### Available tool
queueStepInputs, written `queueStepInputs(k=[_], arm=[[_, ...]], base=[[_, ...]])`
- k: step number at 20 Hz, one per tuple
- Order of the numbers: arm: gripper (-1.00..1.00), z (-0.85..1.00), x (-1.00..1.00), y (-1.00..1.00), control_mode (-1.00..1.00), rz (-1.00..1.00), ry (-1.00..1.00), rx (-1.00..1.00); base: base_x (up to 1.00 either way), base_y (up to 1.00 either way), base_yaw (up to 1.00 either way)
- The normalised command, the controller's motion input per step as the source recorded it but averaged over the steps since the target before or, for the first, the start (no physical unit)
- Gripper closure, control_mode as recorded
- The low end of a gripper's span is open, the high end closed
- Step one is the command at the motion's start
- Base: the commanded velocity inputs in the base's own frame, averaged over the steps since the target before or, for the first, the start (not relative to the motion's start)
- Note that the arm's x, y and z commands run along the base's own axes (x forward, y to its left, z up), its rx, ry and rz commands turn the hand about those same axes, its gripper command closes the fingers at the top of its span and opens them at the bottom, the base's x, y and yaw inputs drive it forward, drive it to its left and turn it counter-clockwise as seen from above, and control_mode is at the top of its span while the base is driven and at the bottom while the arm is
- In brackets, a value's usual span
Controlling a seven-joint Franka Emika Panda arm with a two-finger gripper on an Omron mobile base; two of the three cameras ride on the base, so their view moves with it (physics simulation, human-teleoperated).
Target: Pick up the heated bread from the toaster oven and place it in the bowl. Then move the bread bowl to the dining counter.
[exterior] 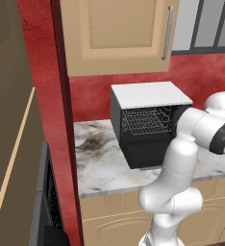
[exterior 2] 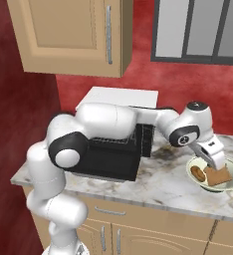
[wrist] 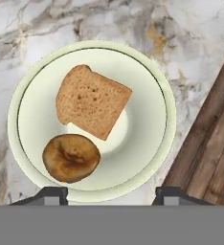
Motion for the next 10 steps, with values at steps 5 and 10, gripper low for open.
queueStepInputs(k=[5, 10], arm=[[-1.0, -0.01, -0.48, 0.0, -1.0, -0.25, -0.02, 0.12], [-1.0, -0.12, -0.09, -0.05, -1.0, -0.25, 0.0, 0.11]], base=[[0.0, 0.0, 0.0], [0.0, 0.0, 0.0]])
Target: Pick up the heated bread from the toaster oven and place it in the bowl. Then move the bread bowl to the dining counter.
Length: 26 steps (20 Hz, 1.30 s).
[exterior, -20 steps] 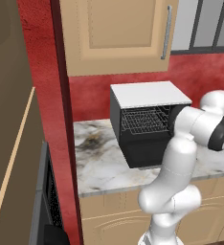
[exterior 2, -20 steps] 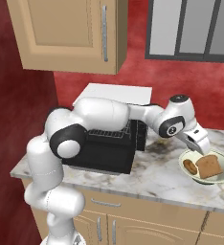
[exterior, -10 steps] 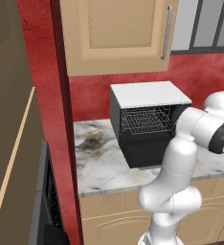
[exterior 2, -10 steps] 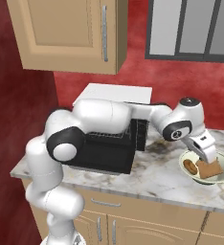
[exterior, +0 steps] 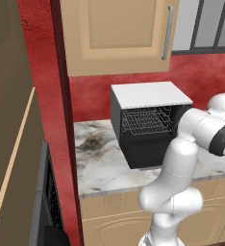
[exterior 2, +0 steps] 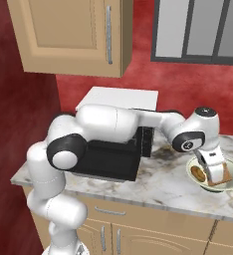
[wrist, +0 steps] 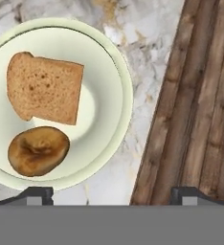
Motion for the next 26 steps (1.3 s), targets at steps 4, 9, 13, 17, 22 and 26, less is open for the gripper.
queueStepInputs(k=[4, 9, 13, 17, 22, 26], arm=[[-1.0, -0.29, 0.06, -0.21, -1.0, -0.19, 0.0, 0.14], [-1.0, -0.47, 0.06, -0.36, -1.0, -0.18, -0.05, 0.2], [-1.0, -0.36, 0.02, -0.21, -1.0, -0.12, -0.12, 0.2], [-1.0, -0.13, 0.16, -0.05, -1.0, -0.1, -0.15, 0.12], [-1.0, -0.17, 0.12, -0.01, -1.0, -0.05, -0.12, 0.04], [-1.0, -0.23, 0.17, 0.0, -1.0, -0.07, -0.13, 0.01]], base=[[0.0, 0.0, 0.0], [0.0, 0.0, 0.0], [0.0, 0.0, 0.0], [0.0, 0.0, 0.0], [0.0, 0.0, 0.0], [0.0, 0.0, 0.0]])
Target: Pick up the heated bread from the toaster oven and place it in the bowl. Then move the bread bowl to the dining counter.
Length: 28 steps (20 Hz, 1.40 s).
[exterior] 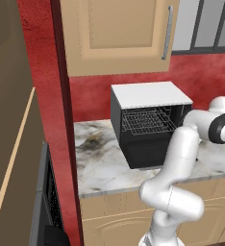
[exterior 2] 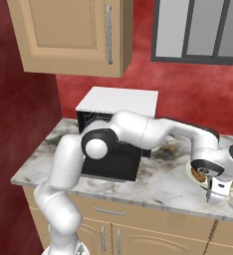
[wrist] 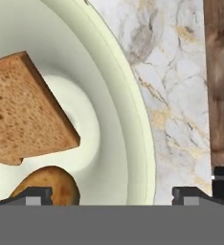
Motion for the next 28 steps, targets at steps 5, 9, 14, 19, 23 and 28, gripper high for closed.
queueStepInputs(k=[5, 9, 14, 19, 23, 28], arm=[[-1.0, -0.25, 0.12, 0.0, -1.0, -0.06, -0.1, 0.0], [-1.0, -0.19, 0.14, 0.0, -1.0, -0.05, -0.06, 0.0], [1.0, -0.15, 0.09, 0.0, -1.0, -0.03, -0.06, 0.0], [1.0, 0.0, 0.0, 0.0, -1.0, 0.0, 0.0, 0.0], [1.0, 0.06, 0.0, 0.02, -1.0, -0.02, -0.04, 0.0], [1.0, 0.33, -0.1, 0.03, -1.0, -0.06, -0.09, 0.0]], base=[[0.0, 0.0, 0.0], [0.0, 0.0, 0.0], [0.0, 0.0, 0.0], [0.0, 0.0, 0.0], [0.0, 0.0, 0.0], [0.0, 0.0, 0.0]])
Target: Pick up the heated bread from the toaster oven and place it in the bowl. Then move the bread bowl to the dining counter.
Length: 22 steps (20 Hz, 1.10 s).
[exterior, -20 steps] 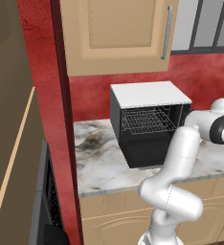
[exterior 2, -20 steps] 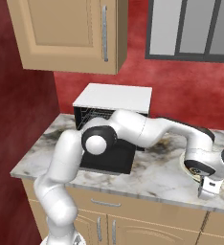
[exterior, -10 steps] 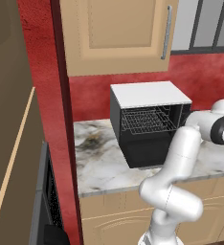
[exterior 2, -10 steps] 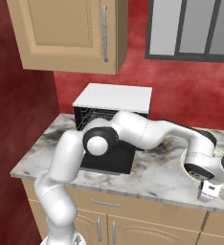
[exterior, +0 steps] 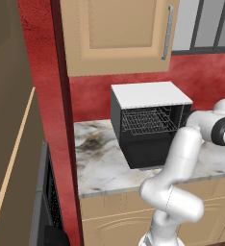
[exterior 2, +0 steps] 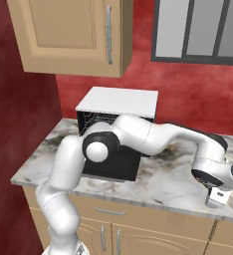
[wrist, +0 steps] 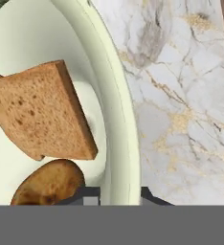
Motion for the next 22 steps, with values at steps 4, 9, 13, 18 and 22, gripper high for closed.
queueStepInputs(k=[4, 9, 13, 18, 22], arm=[[1.0, 0.51, -0.28, 0.05, -1.0, -0.05, -0.02, 0.0], [1.0, 0.54, -0.4, 0.31, -1.0, -0.04, -0.19, 0.0], [1.0, 0.39, -0.33, 0.57, -1.0, 0.0, -0.39, 0.0], [1.0, 0.14, -0.35, 0.63, -1.0, 0.0, -0.35, 0.0], [1.0, 0.51, -0.34, 0.71, -1.0, 0.0, -0.3, 0.0]], base=[[0.0, 0.0, 0.0], [0.0, 0.0, 0.0], [0.0, 0.0, 0.0], [0.0, 0.0, 0.0], [0.0, 0.0, 0.0]])
